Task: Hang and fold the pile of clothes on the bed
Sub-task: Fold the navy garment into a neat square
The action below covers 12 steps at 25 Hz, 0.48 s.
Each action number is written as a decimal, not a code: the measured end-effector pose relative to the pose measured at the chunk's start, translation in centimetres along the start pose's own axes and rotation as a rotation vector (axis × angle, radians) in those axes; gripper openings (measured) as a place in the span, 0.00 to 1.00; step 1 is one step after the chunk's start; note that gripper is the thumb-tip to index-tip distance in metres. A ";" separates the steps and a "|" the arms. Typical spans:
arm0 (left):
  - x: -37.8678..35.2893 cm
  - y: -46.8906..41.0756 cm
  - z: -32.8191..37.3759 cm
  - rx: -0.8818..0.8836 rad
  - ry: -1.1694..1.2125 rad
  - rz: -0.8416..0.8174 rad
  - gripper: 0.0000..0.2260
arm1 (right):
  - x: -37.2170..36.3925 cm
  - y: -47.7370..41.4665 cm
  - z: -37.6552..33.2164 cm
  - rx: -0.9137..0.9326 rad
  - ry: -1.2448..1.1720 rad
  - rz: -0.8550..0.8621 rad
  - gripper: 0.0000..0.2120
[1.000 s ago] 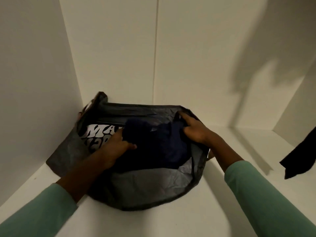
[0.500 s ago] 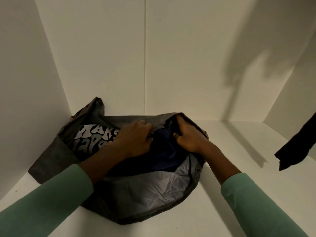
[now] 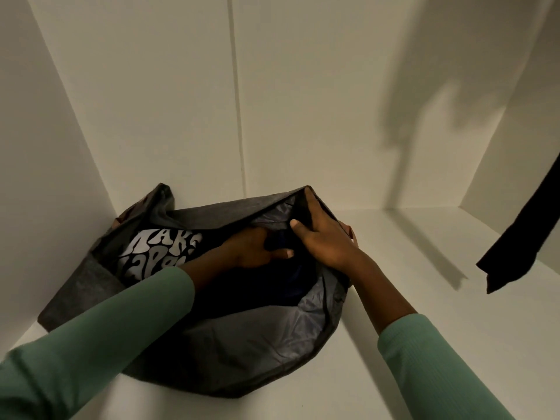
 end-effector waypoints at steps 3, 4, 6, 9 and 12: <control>0.4 -1.1 0.3 -0.055 0.116 0.052 0.23 | 0.1 0.1 0.0 -0.004 -0.020 -0.018 0.37; 0.5 -1.9 0.3 -0.064 0.094 0.081 0.20 | 0.2 0.3 -0.3 0.012 0.003 -0.013 0.37; 0.8 -3.2 0.4 -0.018 -0.024 0.011 0.21 | 0.2 0.7 -0.4 0.062 0.067 -0.010 0.33; 0.6 -3.1 0.7 0.015 -0.170 -0.076 0.23 | -0.4 1.8 0.4 0.095 0.272 -0.122 0.25; 0.7 -1.3 1.2 -0.063 -0.179 -0.072 0.24 | -0.8 3.0 0.7 0.110 0.339 -0.125 0.22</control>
Point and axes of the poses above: each hand's wrist, its own y-axis away from the middle knuckle, its own x-axis out of the back of the hand, z = x × y, the point moved 1 cm from there along -y, towards the middle knuckle, and after that the axes turned 8 degrees about -y, right-handed, at the moved point
